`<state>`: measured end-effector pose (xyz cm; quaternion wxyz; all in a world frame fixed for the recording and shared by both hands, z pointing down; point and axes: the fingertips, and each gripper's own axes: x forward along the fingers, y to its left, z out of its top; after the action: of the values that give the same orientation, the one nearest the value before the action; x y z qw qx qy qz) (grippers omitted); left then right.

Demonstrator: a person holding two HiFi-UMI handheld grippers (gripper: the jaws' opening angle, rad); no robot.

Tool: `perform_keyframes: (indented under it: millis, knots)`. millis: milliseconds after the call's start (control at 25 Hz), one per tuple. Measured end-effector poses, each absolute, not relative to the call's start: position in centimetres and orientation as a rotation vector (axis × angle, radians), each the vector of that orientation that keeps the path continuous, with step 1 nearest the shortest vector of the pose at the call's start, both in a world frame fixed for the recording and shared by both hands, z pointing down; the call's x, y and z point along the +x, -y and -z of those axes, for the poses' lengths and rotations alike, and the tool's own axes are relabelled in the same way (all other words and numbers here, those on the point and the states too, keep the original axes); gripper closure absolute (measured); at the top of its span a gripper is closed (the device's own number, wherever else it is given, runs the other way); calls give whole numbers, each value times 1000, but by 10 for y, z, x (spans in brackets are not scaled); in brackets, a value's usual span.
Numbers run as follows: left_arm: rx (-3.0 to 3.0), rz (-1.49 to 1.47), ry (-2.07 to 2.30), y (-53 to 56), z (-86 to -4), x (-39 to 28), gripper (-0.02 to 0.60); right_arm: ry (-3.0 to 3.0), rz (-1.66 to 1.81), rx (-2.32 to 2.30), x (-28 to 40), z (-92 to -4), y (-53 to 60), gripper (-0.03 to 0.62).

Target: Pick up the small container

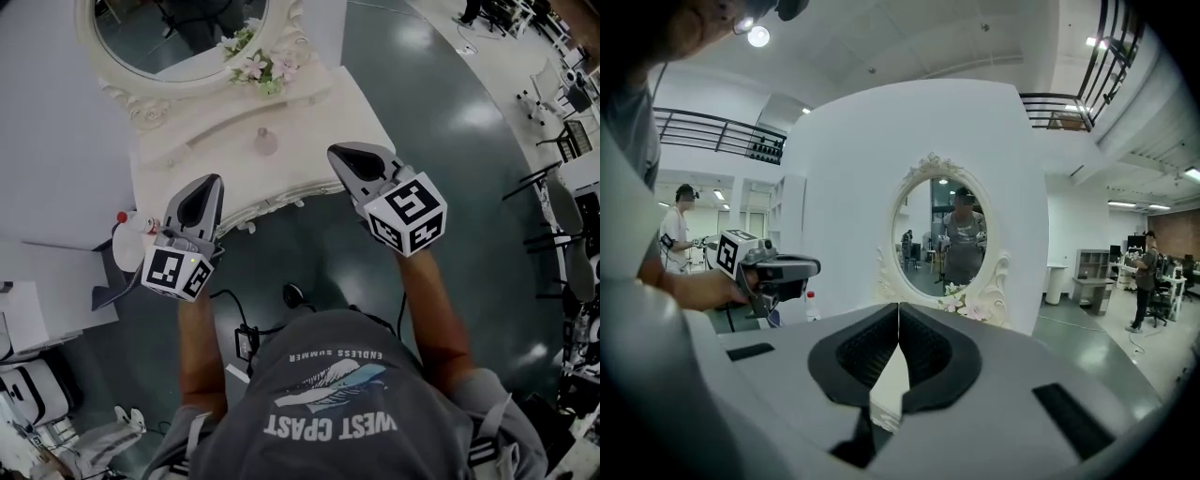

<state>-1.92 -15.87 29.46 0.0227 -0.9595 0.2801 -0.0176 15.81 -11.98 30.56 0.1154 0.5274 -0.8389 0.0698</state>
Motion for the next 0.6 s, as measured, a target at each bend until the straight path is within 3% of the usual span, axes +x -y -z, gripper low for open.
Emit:
perform_keyframes:
  millis: [600]
  knots:
    - [-3002, -4, -831, 216, -295, -73, 565, 2391, -194, 1578, 113, -303, 176, 568]
